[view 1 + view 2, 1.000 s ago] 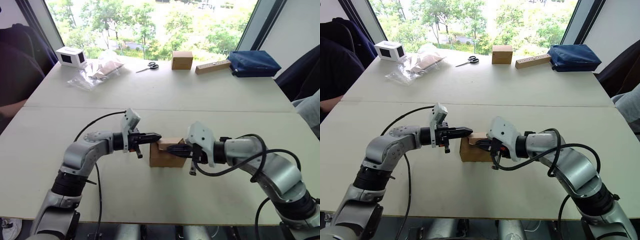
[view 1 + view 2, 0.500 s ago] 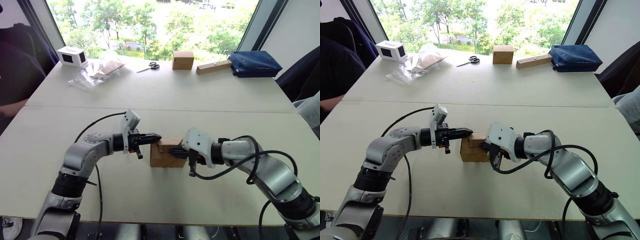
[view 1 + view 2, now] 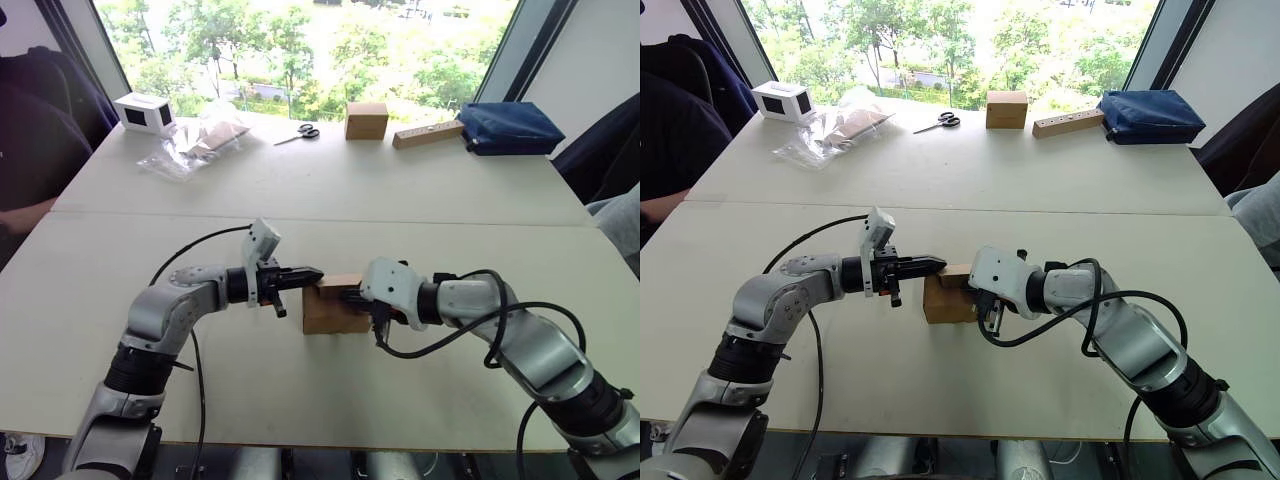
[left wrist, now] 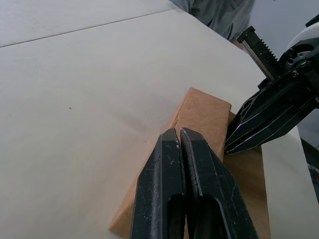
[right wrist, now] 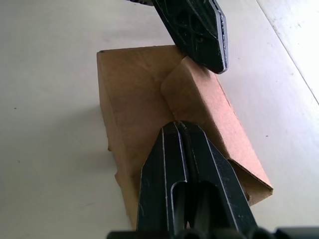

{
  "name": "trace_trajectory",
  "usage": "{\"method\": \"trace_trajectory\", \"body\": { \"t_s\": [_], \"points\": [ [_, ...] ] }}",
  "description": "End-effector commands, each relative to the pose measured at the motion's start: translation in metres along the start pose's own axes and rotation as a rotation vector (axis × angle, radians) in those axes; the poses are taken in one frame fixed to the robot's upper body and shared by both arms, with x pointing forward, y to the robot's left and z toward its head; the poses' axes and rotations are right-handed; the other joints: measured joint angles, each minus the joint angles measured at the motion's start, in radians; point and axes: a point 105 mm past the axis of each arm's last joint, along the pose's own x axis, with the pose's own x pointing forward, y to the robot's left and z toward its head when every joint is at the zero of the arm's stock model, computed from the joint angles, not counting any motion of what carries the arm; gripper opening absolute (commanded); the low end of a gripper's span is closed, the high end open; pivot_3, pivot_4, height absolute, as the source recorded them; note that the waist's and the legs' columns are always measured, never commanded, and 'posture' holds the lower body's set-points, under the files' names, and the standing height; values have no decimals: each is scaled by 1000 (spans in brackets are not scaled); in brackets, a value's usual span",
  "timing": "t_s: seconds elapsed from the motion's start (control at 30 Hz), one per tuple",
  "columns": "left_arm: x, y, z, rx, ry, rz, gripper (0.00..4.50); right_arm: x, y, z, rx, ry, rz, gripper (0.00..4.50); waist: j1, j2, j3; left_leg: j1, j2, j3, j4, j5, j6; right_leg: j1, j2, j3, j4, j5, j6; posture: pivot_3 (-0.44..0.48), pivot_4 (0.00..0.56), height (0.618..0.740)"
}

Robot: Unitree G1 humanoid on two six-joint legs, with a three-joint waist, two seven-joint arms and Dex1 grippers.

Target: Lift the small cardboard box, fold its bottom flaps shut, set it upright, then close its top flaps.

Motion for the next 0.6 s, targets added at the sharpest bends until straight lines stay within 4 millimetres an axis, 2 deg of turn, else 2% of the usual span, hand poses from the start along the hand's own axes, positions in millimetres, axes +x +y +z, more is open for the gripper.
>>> {"method": "trace_trajectory", "body": {
  "t_s": [0.03,0.23,0.47,0.6],
  "points": [
    [1,-5,0,42,13,-13,86,-1,-4,2,-15,-2,-18,0,0,0,0,0,0,0,0,0,0,0,0,0,0,0,0,0,150,740],
    [2,-8,-6,74,50,-24,86,0,-5,2,-15,-3,-25,0,0,0,0,0,0,0,0,0,0,0,0,0,0,0,0,0,150,740],
    [2,-6,-4,84,38,-16,86,0,-4,5,-4,-15,-17,0,0,0,0,0,0,0,0,0,0,0,0,0,0,0,0,0,150,740],
    [2,-7,-6,115,65,-26,86,-4,-1,16,66,-84,10,0,0,0,0,0,0,0,0,0,0,0,0,0,0,0,0,0,150,740]
  ]
}}
